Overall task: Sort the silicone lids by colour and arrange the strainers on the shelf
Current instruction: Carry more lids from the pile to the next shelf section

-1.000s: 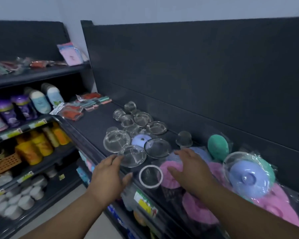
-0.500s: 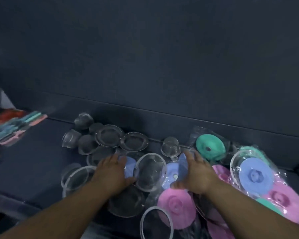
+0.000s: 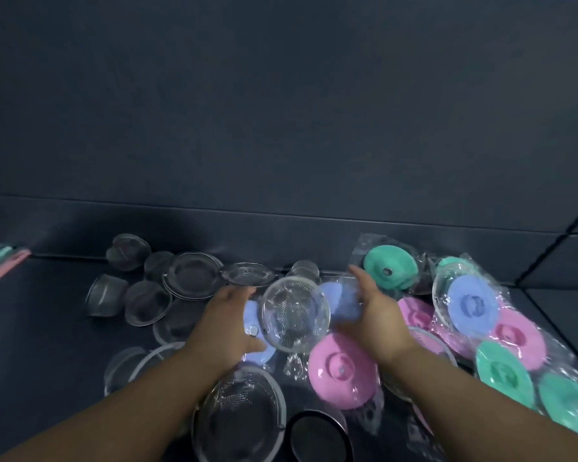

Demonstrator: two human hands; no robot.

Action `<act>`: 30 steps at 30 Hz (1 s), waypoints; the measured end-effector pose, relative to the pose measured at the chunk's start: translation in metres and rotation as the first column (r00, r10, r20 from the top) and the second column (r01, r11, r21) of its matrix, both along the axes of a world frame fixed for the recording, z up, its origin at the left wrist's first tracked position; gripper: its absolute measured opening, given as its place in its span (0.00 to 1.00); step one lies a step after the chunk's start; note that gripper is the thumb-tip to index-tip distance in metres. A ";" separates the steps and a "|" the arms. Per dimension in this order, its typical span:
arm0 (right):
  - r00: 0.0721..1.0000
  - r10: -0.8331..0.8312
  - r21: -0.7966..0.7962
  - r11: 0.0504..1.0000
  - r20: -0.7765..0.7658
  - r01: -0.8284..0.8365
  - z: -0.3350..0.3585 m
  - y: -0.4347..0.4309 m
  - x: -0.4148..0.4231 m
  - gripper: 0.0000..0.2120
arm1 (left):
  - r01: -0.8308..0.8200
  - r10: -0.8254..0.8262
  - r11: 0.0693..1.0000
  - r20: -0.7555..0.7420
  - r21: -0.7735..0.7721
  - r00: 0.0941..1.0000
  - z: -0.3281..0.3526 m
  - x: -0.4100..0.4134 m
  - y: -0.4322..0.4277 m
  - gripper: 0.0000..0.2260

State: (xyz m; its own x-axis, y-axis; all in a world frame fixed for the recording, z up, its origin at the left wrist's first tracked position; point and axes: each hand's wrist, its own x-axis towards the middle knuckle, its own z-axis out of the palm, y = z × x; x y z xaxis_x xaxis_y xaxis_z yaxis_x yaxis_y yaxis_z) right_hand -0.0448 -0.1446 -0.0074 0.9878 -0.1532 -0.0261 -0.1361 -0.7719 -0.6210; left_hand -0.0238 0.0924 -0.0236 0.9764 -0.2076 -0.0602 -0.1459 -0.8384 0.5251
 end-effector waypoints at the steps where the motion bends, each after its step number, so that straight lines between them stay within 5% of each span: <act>1: 0.999 -0.045 0.077 0.996 0.013 0.044 0.003 -0.002 0.000 0.46 | -0.023 0.024 0.999 0.021 -0.037 0.999 0.001 0.001 0.000 0.40; 4: 0.983 -0.162 0.240 0.961 0.084 0.137 0.011 -0.010 0.000 0.41 | -0.094 0.105 0.986 0.080 -0.134 0.991 0.007 0.004 -0.002 0.36; 8: 0.964 -0.223 0.263 0.948 0.142 0.181 0.026 -0.025 -0.004 0.11 | -0.179 0.232 0.945 0.172 -0.274 0.957 0.027 -0.001 -0.009 0.33; 14: 0.923 -0.320 0.519 0.838 0.214 0.170 0.045 -0.046 -0.010 0.12 | -0.220 0.439 0.803 0.301 -0.554 0.847 0.060 -0.012 -0.022 0.33; 17: 0.941 -0.309 0.653 0.743 0.137 0.148 0.042 -0.051 -0.017 0.20 | -0.203 0.444 0.693 0.188 -0.691 0.876 0.068 -0.017 -0.041 0.35; 21: 0.975 -0.222 0.792 0.591 -0.022 0.153 0.041 -0.052 -0.032 0.12 | -0.176 0.230 0.474 -0.072 -0.863 0.971 0.066 -0.027 -0.080 0.30; 25: 0.968 -0.219 0.864 0.455 -0.126 0.216 0.041 -0.056 -0.043 0.10 | -0.236 0.081 0.304 -0.222 -0.923 0.972 0.063 -0.029 -0.107 0.25; 30: 0.970 -0.184 0.920 0.328 -0.159 0.214 0.038 -0.074 -0.051 0.05 | -0.272 -0.011 0.263 -0.285 -0.926 0.958 0.065 -0.034 -0.129 0.23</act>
State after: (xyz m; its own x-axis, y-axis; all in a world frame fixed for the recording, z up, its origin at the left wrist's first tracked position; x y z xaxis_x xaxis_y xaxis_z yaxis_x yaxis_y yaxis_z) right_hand -0.0955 -0.2184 0.0302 0.9284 -0.2081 -0.3078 -0.2240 0.3474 -0.9106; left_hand -0.0573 -0.0364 0.0411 0.9871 -0.1238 -0.1013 0.1334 0.2877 0.9484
